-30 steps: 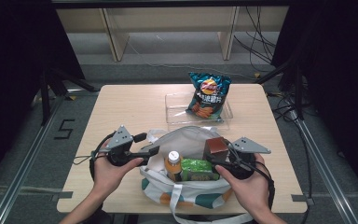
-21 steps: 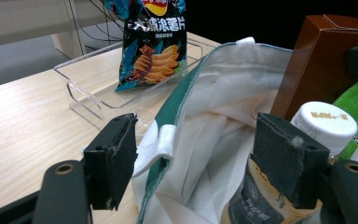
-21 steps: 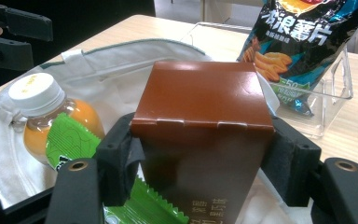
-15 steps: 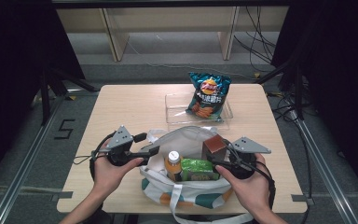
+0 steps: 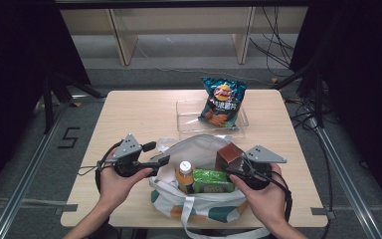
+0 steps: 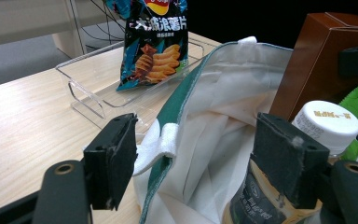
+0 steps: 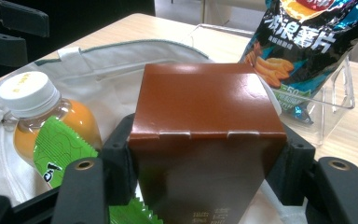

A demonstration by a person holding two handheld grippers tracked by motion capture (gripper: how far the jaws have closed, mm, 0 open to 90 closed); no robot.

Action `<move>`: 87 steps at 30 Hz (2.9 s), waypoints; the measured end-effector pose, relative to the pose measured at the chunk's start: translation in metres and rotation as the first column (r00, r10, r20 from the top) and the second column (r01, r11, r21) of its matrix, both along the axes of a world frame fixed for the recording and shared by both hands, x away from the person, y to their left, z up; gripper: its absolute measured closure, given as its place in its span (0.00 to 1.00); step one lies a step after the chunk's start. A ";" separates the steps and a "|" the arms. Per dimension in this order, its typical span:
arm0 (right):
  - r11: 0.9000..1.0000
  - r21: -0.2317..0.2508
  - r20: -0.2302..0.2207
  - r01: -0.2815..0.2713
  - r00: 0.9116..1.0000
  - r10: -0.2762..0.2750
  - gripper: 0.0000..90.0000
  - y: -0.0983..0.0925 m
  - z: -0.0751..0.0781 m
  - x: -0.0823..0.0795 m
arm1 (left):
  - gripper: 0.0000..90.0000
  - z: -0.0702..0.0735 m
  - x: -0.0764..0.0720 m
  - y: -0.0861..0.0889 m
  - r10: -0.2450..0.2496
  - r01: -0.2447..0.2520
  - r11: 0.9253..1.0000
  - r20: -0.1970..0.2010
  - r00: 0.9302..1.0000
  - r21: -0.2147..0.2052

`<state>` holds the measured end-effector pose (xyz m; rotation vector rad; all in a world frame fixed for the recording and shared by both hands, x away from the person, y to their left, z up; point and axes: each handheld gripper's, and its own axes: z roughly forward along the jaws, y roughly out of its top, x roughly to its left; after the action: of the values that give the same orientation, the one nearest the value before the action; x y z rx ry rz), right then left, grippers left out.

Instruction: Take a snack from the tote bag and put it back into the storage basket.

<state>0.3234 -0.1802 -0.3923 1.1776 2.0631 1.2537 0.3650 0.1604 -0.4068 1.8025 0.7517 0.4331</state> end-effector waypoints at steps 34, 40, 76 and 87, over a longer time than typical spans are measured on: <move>0.983 0.181 0.158 0.003 0.987 -0.032 0.44 -0.026 0.084 -0.008 | 0.33 0.001 0.001 0.001 0.005 -0.005 1.000 -0.001 1.000 -0.004; 0.984 0.180 0.177 0.000 0.984 -0.033 0.44 -0.029 0.092 -0.007 | 0.33 0.001 0.000 0.001 0.009 -0.009 1.000 -0.004 1.000 -0.008; 0.975 0.212 0.253 0.069 0.960 -0.123 0.44 -0.047 0.126 0.006 | 0.33 0.002 0.001 0.001 0.009 -0.009 1.000 0.000 1.000 -0.009; 0.973 0.206 0.253 0.100 0.955 -0.152 0.44 -0.050 0.127 0.016 | 0.33 0.002 0.001 0.002 0.013 -0.013 1.000 0.002 1.000 -0.010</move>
<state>0.3389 -0.2300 -0.2656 1.1309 1.6759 1.4851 0.3657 0.1624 -0.4049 1.7884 0.7630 0.4384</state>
